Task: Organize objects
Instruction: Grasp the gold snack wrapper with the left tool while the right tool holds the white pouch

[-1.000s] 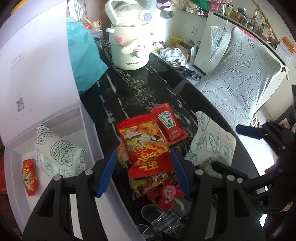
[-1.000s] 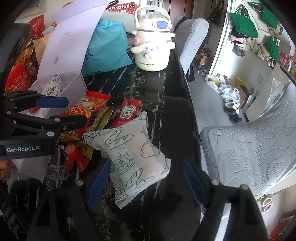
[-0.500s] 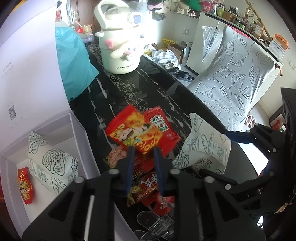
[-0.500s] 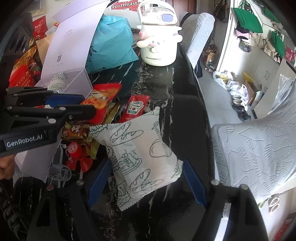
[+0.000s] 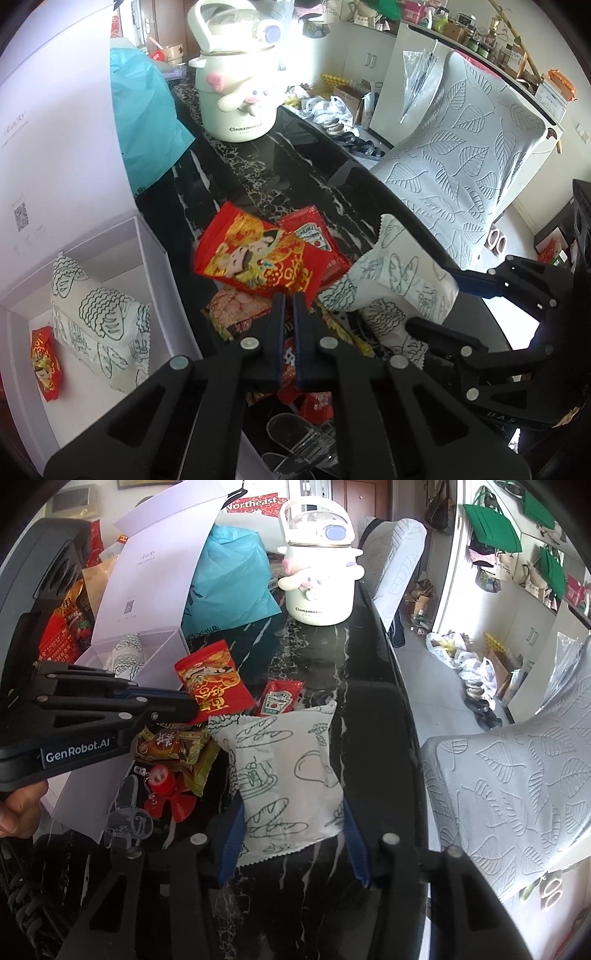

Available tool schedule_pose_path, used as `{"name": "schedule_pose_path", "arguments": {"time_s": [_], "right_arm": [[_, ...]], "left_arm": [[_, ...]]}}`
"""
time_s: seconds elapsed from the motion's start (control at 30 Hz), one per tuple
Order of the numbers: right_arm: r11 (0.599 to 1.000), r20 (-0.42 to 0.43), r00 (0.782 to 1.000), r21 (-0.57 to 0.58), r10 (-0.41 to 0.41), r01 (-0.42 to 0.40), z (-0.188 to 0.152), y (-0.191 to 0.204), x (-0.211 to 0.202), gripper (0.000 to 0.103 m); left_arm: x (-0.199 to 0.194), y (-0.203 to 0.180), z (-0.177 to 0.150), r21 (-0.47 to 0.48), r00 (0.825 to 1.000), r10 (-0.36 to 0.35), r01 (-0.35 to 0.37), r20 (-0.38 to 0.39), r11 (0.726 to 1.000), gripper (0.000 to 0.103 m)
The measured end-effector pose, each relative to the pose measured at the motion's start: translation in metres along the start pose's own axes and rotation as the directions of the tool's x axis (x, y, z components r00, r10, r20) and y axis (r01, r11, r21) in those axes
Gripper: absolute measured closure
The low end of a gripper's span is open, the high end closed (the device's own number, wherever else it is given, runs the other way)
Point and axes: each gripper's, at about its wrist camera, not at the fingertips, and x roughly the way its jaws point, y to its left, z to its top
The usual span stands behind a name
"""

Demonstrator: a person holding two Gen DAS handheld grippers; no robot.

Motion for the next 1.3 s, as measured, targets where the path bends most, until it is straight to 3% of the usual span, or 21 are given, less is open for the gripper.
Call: {"name": "schedule_pose_path", "arguments": {"time_s": [0.1, 0.17, 0.23, 0.7, 0.73, 0.8, 0.93, 1.03, 1.2, 1.3], "right_arm": [[1.0, 0.0, 1.0, 0.015, 0.0, 0.0, -0.003, -0.002, -0.003, 0.054], [1.0, -0.002, 1.0, 0.014, -0.004, 0.004, -0.006, -0.002, -0.006, 0.054], [1.0, -0.005, 1.0, 0.017, -0.01, 0.01, -0.008, -0.002, -0.008, 0.054], [0.998, -0.011, 1.0, 0.064, -0.026, 0.027, -0.024, -0.01, -0.019, 0.052], [0.997, -0.011, 1.0, 0.067, -0.027, 0.027, -0.024, -0.01, -0.019, 0.052], [0.997, -0.011, 1.0, 0.07, -0.026, 0.027, -0.025, -0.01, -0.019, 0.052], [0.997, -0.009, 1.0, 0.077, -0.024, 0.025, -0.025, -0.011, -0.019, 0.051], [0.996, -0.006, 1.0, 0.082, -0.02, 0.021, -0.025, -0.011, -0.018, 0.05], [0.995, -0.008, 1.0, 0.095, -0.009, 0.01, -0.028, -0.014, -0.016, 0.048], [0.994, 0.005, 1.0, 0.109, 0.004, -0.005, -0.031, -0.016, -0.016, 0.049]], "left_arm": [[-0.001, 0.003, -0.001, -0.02, 0.999, 0.031, -0.031, -0.012, 0.999, 0.098], [0.0, 0.004, -0.002, -0.027, 0.998, 0.052, -0.053, -0.035, 0.998, 0.085], [0.001, 0.003, -0.003, -0.03, 0.997, 0.05, -0.051, -0.057, 0.998, 0.081], [0.008, -0.011, -0.001, 0.005, 0.983, 0.156, -0.156, -0.095, 0.988, 0.074], [0.01, -0.012, 0.001, 0.015, 0.981, 0.168, -0.168, -0.097, 0.986, 0.068], [0.015, -0.012, 0.003, 0.023, 0.971, 0.211, -0.21, -0.111, 0.977, 0.042], [0.024, -0.012, 0.003, 0.012, 0.982, 0.144, -0.143, -0.126, 0.99, 0.021], [0.031, -0.018, 0.001, 0.024, 0.983, 0.112, -0.11, -0.146, 0.994, 0.02], [0.032, -0.031, -0.005, 0.042, 0.99, 0.09, -0.086, -0.109, 0.995, 0.025], [0.027, -0.026, -0.006, 0.02, 0.991, 0.109, -0.108, -0.071, 0.994, 0.048]]}}
